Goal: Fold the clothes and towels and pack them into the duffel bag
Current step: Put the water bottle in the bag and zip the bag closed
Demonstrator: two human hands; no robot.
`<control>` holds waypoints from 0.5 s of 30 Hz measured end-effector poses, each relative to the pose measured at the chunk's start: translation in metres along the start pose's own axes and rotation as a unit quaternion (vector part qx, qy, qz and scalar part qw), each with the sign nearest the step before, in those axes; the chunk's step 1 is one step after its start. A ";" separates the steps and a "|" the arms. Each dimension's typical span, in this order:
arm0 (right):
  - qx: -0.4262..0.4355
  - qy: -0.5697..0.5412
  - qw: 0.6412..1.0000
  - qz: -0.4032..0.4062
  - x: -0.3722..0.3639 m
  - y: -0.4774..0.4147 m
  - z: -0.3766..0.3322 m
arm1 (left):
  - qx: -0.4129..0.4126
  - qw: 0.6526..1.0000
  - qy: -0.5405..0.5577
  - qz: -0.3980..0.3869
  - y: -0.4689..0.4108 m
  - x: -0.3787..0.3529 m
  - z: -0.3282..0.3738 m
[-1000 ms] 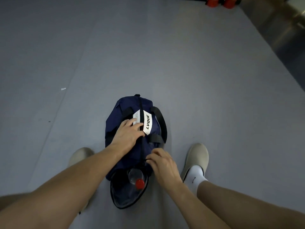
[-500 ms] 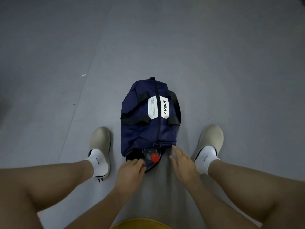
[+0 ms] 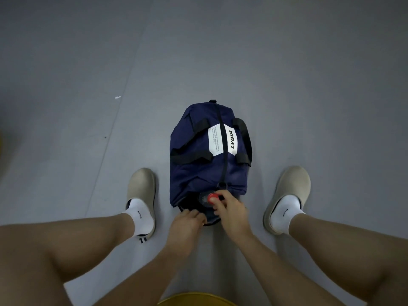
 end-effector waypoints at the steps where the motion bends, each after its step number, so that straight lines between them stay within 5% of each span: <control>1: -0.014 -0.038 0.999 0.013 -0.003 -0.005 -0.003 | 0.008 0.999 0.017 0.029 -0.006 0.008 -0.004; 6: -0.039 -0.106 0.993 0.037 -0.015 -0.016 -0.007 | 0.076 0.989 0.081 0.096 -0.056 0.057 -0.009; 15: -0.039 -0.026 0.999 0.007 -0.013 -0.009 -0.014 | -0.002 0.998 0.005 -0.069 -0.121 0.065 0.010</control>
Point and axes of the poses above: each hand's wrist, its own y-axis away from the middle knuckle, its own x-axis out of the back of the hand, z = x × y, the point moved 2 cm from there along -y, towards the middle knuckle, and after that the axes turned 7 degrees about x, right-handed, at the moved point
